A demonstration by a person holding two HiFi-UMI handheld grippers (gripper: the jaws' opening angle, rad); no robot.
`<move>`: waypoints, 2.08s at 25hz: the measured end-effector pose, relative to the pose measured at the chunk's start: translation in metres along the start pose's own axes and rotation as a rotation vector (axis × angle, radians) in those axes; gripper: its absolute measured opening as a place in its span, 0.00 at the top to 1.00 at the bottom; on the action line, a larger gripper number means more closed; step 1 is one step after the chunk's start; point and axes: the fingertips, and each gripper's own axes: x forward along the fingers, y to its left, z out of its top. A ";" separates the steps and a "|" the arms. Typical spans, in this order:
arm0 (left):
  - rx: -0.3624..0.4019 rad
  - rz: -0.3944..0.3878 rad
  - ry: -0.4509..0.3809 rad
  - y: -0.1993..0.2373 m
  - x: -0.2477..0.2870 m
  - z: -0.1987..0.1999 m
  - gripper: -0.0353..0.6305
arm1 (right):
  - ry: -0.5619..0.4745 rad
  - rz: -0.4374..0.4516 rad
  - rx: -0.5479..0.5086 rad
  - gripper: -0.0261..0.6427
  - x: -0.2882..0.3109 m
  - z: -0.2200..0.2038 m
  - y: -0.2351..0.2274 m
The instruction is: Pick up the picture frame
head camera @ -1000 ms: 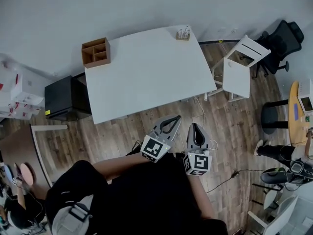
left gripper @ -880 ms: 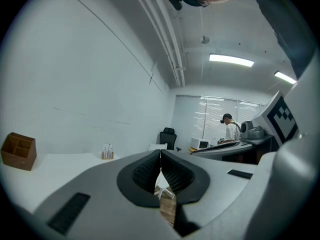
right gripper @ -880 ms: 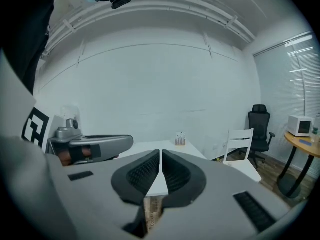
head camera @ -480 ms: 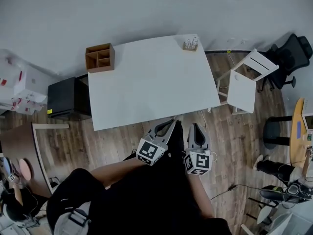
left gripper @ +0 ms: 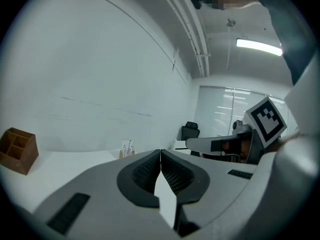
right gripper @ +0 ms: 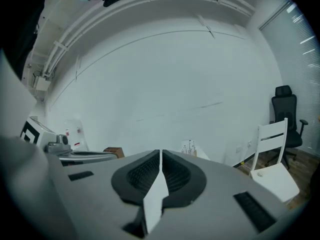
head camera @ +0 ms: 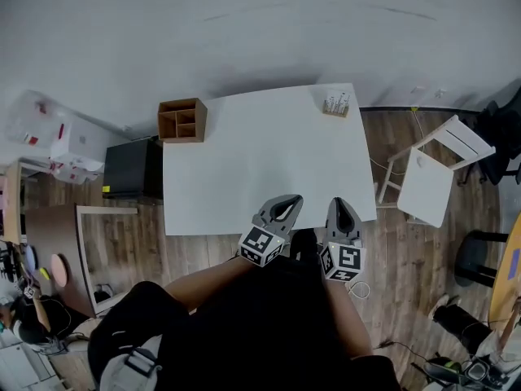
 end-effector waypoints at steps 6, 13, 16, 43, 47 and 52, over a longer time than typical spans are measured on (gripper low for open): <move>0.034 -0.019 -0.008 0.021 0.072 0.016 0.92 | 0.032 0.022 -0.039 0.90 0.062 0.017 -0.052; -0.007 0.083 0.018 0.063 0.140 0.003 0.92 | 0.121 0.101 -0.054 0.91 0.123 0.000 -0.093; -0.005 0.134 0.015 0.086 0.161 0.004 0.92 | 0.141 0.115 -0.069 0.90 0.150 -0.006 -0.107; -0.037 0.230 0.198 0.240 0.325 -0.092 0.75 | 0.265 0.091 -0.142 0.87 0.361 -0.082 -0.196; -0.076 0.239 0.206 0.249 0.334 -0.101 0.75 | 0.299 0.072 -0.132 0.83 0.370 -0.096 -0.203; -0.077 0.232 0.217 0.250 0.350 -0.112 0.75 | 0.321 0.070 -0.111 0.83 0.380 -0.110 -0.208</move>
